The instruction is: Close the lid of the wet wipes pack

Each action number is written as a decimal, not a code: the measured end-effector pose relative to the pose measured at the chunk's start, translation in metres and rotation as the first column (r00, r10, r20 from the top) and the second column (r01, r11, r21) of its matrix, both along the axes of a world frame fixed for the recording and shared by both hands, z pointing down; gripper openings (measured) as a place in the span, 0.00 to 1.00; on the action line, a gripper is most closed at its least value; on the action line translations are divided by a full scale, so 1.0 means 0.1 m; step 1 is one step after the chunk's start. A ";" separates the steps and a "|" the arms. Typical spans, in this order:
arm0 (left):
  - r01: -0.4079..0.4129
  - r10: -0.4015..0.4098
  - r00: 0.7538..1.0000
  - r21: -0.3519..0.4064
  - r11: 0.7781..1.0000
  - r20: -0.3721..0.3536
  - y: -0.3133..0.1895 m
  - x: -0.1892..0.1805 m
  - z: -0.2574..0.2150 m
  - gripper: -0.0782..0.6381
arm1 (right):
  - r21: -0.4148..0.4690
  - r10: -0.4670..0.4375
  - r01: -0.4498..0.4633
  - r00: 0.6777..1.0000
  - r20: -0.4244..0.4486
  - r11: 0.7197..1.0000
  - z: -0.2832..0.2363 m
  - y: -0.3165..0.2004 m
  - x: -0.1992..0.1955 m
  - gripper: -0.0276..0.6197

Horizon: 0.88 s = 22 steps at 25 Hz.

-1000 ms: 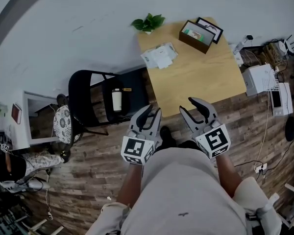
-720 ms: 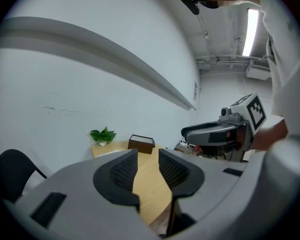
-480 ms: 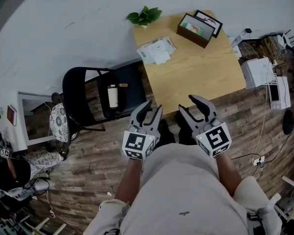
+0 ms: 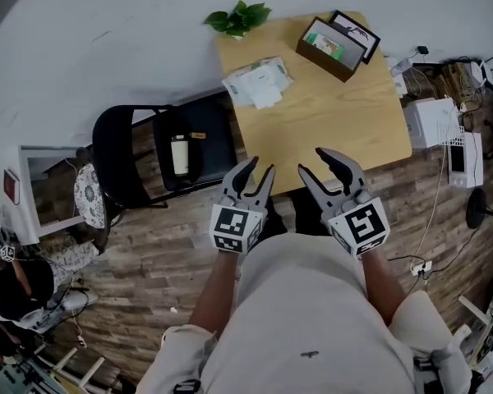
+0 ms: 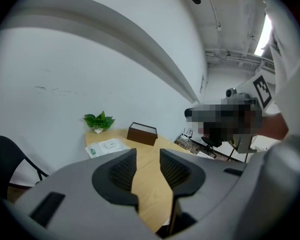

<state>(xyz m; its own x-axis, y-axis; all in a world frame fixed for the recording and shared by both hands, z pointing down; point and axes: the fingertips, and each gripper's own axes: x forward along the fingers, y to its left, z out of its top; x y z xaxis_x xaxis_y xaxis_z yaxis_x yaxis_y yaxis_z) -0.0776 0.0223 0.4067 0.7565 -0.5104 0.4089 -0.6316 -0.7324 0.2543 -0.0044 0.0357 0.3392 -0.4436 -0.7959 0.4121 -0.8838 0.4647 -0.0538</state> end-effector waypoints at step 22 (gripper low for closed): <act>0.239 -0.217 0.967 -0.177 0.955 0.137 -0.90 0.82 1.10 0.29 | -0.064 -0.266 0.270 0.962 0.065 0.961 0.47 -1.04 0.63 0.31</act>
